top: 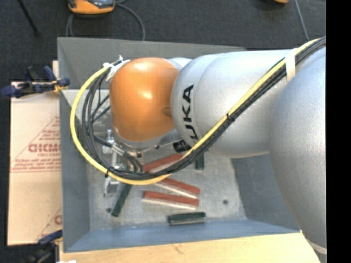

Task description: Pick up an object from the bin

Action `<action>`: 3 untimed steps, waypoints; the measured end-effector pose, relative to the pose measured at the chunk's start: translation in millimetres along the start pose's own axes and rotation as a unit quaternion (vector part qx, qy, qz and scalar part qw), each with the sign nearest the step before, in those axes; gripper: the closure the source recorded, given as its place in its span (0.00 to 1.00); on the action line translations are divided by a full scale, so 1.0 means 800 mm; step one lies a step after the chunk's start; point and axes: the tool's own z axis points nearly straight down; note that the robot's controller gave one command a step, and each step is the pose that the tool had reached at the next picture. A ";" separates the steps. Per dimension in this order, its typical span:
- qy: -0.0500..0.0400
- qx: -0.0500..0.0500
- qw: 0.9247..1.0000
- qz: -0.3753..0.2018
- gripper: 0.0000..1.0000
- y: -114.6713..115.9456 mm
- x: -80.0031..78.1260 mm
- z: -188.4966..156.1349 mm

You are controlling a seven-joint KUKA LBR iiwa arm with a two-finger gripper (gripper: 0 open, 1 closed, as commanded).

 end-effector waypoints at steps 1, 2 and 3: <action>0.000 0.000 1.000 -0.001 0.00 0.000 0.000 0.000; 0.000 0.000 1.000 -0.009 0.00 -0.015 -0.040 -0.007; -0.004 -0.001 1.000 0.017 0.00 -0.057 -0.035 0.038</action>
Offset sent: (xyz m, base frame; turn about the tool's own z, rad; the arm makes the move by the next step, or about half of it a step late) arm 0.0569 -0.0211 0.0122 0.0584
